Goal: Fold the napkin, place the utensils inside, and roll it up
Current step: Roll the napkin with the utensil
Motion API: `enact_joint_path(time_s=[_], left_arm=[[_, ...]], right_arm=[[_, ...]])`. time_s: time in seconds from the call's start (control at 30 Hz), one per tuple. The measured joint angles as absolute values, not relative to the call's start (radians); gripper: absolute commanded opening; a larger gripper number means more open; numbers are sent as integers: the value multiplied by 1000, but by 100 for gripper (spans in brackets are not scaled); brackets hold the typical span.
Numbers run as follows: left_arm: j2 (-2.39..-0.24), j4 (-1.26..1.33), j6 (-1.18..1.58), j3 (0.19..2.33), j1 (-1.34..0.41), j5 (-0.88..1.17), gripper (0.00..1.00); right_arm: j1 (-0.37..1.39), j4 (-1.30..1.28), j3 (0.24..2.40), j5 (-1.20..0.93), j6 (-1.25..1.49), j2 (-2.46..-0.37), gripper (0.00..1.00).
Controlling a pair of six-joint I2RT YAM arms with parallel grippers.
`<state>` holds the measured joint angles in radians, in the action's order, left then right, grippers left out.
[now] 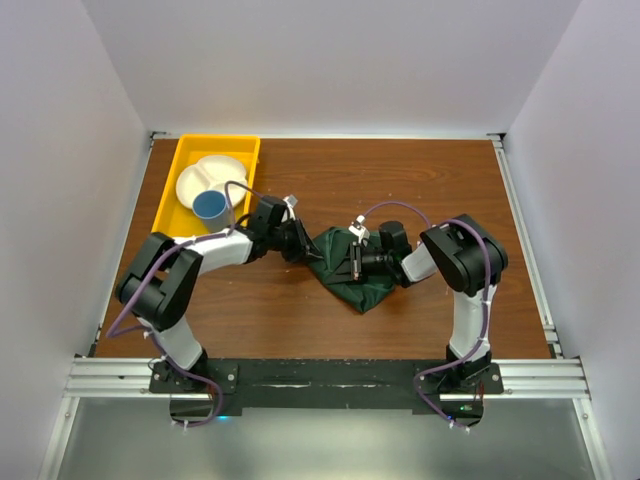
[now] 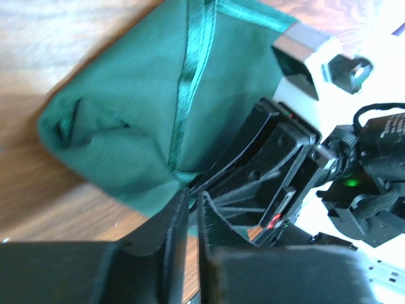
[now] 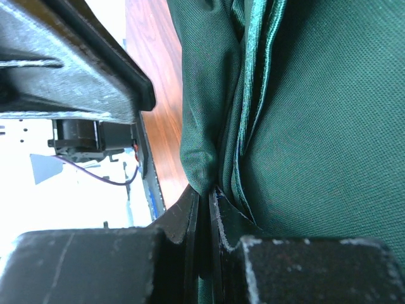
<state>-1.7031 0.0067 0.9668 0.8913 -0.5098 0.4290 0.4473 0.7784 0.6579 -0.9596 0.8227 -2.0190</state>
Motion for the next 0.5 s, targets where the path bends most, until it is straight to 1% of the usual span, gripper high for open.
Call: enact_joint_path(time_s=[0.03, 0.1, 0.4, 0.47, 0.5], left_arm=[[-1715, 27, 970, 891, -510, 434, 4], [-1742, 73, 981, 891, -510, 443, 0], [-1853, 265, 981, 848, -510, 449, 0], [-1871, 333, 978, 828, -511, 460, 0], [-1879, 365, 977, 819, -512, 464, 0]], right_arm=[[445, 782, 658, -960, 829, -2020, 0], [443, 785, 658, -960, 836, -2022, 0], [442, 760, 660, -949, 836, -2016, 0], [442, 731, 665, -944, 824, -2009, 3], [442, 715, 669, -941, 815, -2006, 7]])
